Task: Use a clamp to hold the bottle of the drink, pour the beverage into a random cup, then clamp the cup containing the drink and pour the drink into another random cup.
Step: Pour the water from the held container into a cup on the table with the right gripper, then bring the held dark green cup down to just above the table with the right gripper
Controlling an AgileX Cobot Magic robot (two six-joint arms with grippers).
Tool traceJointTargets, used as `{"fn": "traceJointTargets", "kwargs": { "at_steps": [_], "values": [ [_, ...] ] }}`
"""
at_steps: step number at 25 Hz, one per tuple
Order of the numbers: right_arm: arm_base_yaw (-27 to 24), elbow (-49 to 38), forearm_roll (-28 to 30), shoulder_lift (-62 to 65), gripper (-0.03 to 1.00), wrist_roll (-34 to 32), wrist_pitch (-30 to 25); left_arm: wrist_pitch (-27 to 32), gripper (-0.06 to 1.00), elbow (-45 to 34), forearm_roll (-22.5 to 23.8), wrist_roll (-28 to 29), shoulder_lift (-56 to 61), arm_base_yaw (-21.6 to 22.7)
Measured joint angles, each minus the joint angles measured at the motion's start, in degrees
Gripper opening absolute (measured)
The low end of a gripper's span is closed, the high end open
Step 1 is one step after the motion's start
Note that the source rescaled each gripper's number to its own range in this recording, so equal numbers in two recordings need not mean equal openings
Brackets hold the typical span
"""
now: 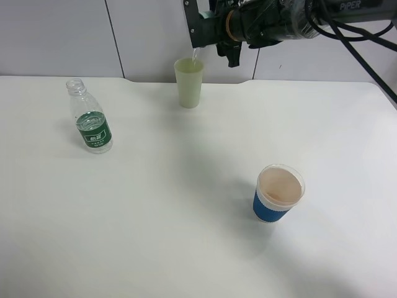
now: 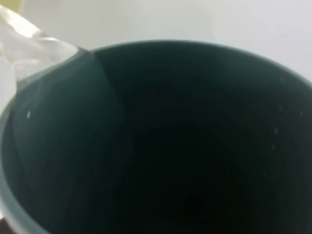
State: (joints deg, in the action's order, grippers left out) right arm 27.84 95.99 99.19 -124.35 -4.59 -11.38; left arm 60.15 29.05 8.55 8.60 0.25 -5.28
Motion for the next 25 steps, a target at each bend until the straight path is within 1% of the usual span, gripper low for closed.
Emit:
{"fn": "traceJointTargets", "kwargs": {
  "at_steps": [4,6,7,9,13,19,22,25],
  "values": [
    [0.1,0.0,0.0,0.0,0.00,0.9,0.0,0.0,1.00,0.0,0.0,0.0,0.0,0.0],
    [0.4,0.0,0.0,0.0,0.00,-0.3,0.0,0.0,1.00,0.0,0.0,0.0,0.0,0.0],
    [0.5,0.0,0.0,0.0,0.00,-2.0,0.0,0.0,1.00,0.0,0.0,0.0,0.0,0.0],
    [0.6,0.0,0.1,0.0,0.00,-6.5,0.1,0.0,1.00,0.0,0.0,0.0,0.0,0.0],
    [0.6,0.0,-0.1,0.0,0.00,-19.3,0.1,0.0,1.00,0.0,0.0,0.0,0.0,0.0],
    [0.6,0.0,-3.2,0.1,0.00,-39.0,0.0,0.0,1.00,0.0,0.0,0.0,0.0,0.0],
    [0.6,0.1,-5.1,0.4,0.00,-45.7,0.0,0.0,1.00,0.0,0.0,0.0,0.0,0.0],
    [0.6,0.1,-7.2,1.2,0.00,-50.5,0.0,0.0,1.00,0.0,0.0,0.0,0.0,0.0]
  ]
}}
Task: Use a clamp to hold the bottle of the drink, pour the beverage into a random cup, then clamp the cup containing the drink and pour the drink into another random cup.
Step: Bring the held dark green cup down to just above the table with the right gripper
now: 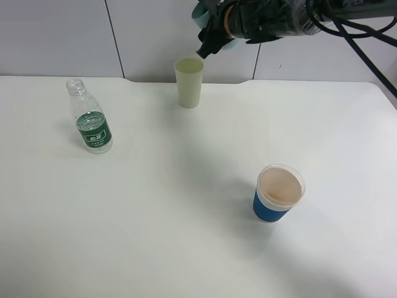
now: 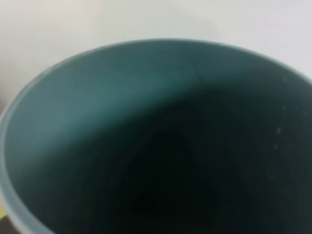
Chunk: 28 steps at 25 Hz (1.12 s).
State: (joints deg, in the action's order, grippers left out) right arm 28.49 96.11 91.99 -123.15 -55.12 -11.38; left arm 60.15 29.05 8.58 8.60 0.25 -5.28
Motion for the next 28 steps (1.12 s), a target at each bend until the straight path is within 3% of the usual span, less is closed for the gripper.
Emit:
{"fn": "traceJointTargets", "kwargs": {
  "at_steps": [6,14,22,25,28],
  "values": [
    [0.0,0.0,-8.1,1.4,0.00,-5.0,0.0,0.0,1.00,0.0,0.0,0.0,0.0,0.0],
    [1.0,0.0,-22.8,5.3,0.00,-4.5,-0.2,0.0,1.00,0.0,0.0,0.0,0.0,0.0],
    [4.9,0.0,-27.3,10.4,0.00,2.6,2.6,0.0,1.00,0.0,0.0,0.0,0.0,0.0],
    [5.5,0.0,-33.8,11.2,0.00,8.5,4.4,0.0,1.00,0.0,0.0,0.0,0.0,0.0],
    [6.4,-0.2,-42.5,11.2,0.00,19.7,4.4,0.0,1.00,0.0,0.0,0.0,0.0,0.0]
  ]
}}
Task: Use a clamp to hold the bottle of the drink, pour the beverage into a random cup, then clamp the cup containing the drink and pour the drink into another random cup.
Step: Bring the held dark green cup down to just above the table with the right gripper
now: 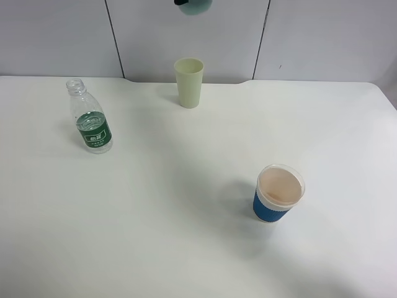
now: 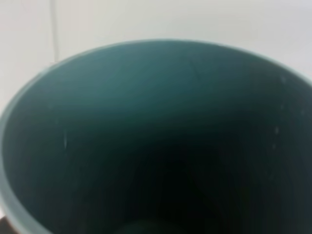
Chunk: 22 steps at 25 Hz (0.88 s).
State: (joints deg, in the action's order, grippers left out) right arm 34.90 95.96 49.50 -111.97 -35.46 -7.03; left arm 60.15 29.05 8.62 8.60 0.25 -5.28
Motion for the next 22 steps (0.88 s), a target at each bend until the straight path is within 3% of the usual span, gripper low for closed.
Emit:
{"fn": "traceJointTargets", "kwargs": {
  "at_steps": [5,9,13,22],
  "values": [
    [2.0,-4.2,-19.1,0.9,0.00,27.2,4.5,0.0,1.00,0.0,0.0,0.0,0.0,0.0],
    [3.3,-10.8,-32.4,1.8,0.00,44.6,10.2,0.0,1.00,0.0,0.0,0.0,0.0,0.0],
    [3.5,-17.6,-38.1,2.9,0.00,49.2,16.5,0.0,1.00,0.0,0.1,0.0,0.0,0.0],
    [3.3,-29.9,-38.9,4.5,0.00,47.8,26.1,0.0,1.00,0.0,0.1,0.0,0.0,0.0]
  ]
}}
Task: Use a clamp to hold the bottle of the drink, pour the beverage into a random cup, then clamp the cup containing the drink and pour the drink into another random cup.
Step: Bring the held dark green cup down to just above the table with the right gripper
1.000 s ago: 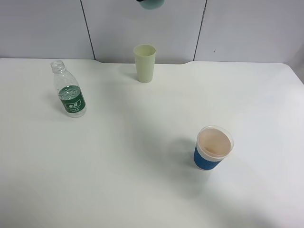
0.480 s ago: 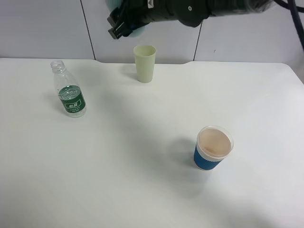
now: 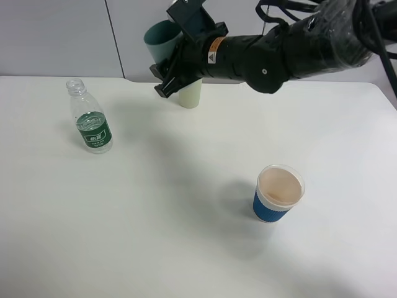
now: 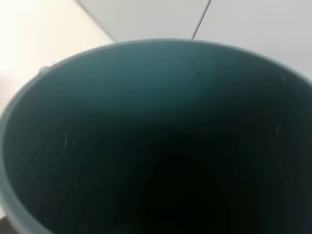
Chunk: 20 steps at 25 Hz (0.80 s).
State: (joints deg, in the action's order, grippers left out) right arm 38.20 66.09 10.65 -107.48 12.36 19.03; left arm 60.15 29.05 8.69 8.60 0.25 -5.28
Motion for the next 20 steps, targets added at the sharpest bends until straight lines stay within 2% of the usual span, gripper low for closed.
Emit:
{"fn": "traceJointTargets", "kwargs": {
  "at_steps": [2,4,7,11,17,20],
  "values": [
    [-0.7,-2.0,1.7,0.1,0.00,-2.3,2.6,0.0,1.00,0.0,0.0,0.0,0.0,0.0],
    [-1.7,-3.7,6.2,0.1,0.00,-6.9,4.9,0.0,1.00,0.0,0.0,0.0,0.0,0.0],
    [-3.7,-4.8,16.4,0.1,0.00,-16.9,6.8,0.0,1.00,0.0,0.0,0.0,0.0,0.0],
    [-6.9,-4.9,26.3,0.1,0.00,-29.3,8.2,0.0,1.00,0.0,0.0,0.0,0.0,0.0],
    [-10.0,-5.9,40.6,0.2,0.00,-33.5,13.1,0.0,1.00,0.0,0.0,0.0,0.0,0.0],
    [-11.2,-6.1,45.5,0.2,0.00,-36.0,16.0,0.0,1.00,0.0,0.0,0.0,0.0,0.0]
  ]
}}
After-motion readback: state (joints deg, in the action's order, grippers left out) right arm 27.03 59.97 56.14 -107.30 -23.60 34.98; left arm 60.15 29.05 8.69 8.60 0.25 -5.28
